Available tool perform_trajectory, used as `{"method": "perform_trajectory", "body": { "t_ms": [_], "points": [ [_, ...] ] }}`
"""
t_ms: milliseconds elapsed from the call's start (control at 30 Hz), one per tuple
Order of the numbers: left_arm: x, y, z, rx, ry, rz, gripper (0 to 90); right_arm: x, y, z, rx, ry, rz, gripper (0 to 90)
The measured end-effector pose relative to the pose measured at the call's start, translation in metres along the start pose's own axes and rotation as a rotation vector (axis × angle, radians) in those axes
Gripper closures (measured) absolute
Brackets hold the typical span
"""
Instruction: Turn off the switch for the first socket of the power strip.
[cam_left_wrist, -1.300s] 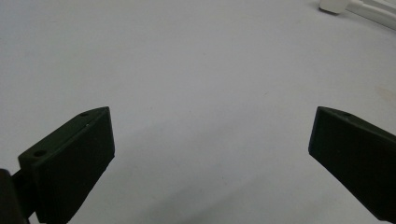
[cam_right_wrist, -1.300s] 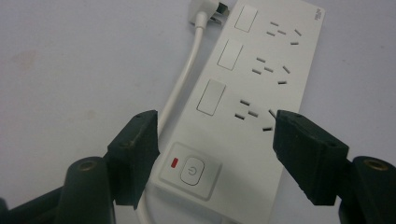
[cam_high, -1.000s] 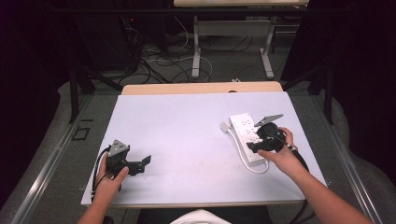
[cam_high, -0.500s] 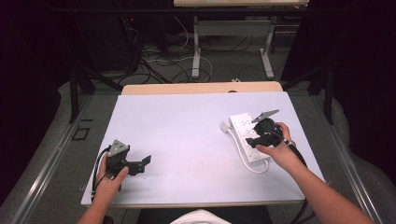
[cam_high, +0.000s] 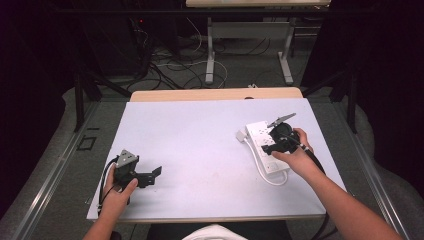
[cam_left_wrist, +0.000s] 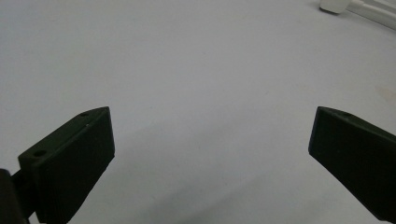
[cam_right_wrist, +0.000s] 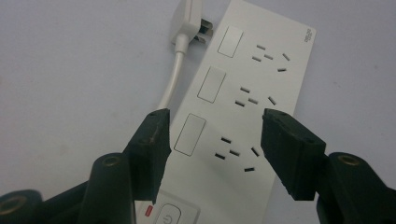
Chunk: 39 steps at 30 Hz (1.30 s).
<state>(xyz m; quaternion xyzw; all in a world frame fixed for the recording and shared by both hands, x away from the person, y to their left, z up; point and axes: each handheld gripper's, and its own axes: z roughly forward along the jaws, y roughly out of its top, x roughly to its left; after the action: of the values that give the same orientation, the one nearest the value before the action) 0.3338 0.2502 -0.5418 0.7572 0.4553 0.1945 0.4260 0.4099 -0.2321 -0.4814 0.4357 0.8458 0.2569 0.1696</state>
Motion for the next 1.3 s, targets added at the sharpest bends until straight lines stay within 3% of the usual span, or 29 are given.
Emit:
{"method": "perform_trajectory", "body": {
  "t_ms": [167,333,767,933,1067,1133,1300],
  "points": [
    [0.000,0.000,0.000,0.000,0.000,-0.002,0.2,-0.002,0.002,0.005,0.010,0.003,0.026,44.5],
    [0.000,0.000,0.001,0.001,-0.002,-0.009,0.2,-0.005,0.005,0.010,0.020,0.021,0.051,55.1],
    [0.000,0.000,0.001,0.002,-0.004,-0.007,0.2,-0.004,0.007,0.021,0.064,0.036,0.073,71.3],
    [-0.001,-0.001,0.002,-0.006,0.002,-0.010,0.2,-0.003,0.009,0.026,0.075,0.056,0.052,81.2],
    [-0.001,-0.001,0.002,-0.005,0.002,-0.010,0.2,-0.001,0.010,0.028,0.065,0.059,0.063,84.1],
    [-0.001,-0.001,0.002,-0.005,0.002,-0.009,0.2,-0.002,0.010,0.029,0.080,0.061,0.045,85.4],
    [0.000,-0.001,0.001,0.004,-0.005,-0.008,0.2,-0.001,0.012,0.032,0.096,0.061,0.055,89.3]
  ]
}}
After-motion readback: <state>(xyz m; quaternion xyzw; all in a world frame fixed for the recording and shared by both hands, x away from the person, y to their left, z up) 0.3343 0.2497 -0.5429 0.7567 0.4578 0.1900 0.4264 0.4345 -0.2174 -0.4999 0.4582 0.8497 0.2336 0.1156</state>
